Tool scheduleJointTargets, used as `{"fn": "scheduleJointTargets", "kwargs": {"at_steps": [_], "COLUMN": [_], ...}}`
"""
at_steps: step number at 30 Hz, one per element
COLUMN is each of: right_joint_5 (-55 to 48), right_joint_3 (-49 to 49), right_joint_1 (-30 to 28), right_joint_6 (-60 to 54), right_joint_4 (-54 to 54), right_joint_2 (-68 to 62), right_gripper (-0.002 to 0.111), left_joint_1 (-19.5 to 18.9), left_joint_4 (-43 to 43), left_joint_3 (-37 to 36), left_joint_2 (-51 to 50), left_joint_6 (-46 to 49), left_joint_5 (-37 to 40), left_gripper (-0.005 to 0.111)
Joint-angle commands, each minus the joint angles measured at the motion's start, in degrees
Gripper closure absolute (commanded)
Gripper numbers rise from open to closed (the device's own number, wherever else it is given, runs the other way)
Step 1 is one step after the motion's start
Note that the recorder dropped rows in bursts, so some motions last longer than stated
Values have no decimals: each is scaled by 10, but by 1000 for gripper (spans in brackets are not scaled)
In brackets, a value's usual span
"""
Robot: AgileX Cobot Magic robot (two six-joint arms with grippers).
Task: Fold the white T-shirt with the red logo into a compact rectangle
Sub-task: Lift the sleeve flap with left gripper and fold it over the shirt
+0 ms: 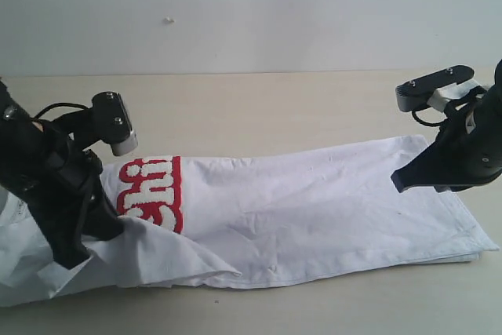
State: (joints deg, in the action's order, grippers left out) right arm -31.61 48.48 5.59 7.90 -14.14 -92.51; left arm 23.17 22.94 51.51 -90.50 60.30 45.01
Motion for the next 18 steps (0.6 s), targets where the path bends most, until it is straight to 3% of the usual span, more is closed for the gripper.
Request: {"fn": "scheduleJointTargets", "kwargs": {"at_steps": [1,8,12,16,18], "right_joint_5": [1,1,1,2,2], "right_joint_3": [-1,-1,-1,-1,-1], "right_joint_1": [-3,-3,-3,-3,-3], "right_joint_6": [-3,-3,-3,-4,-4], "right_joint_4": [5,5,5,5,5], "right_joint_2": [6,6,6,6,6], "right_gripper": [108,108,108,108,108], "left_joint_1": [-15,-15,-15,-15,-15], "left_joint_4": [37,35,54,52,53], "left_joint_3": [33,87,88,88,88], "left_joint_2": [-58,-122,-119,-121,-121], "left_joint_6": [50,22,16,-4,-10], "left_joint_5": [-23,-114,-193,-212,-216], "left_gripper": [107,103,74,38,31]}}
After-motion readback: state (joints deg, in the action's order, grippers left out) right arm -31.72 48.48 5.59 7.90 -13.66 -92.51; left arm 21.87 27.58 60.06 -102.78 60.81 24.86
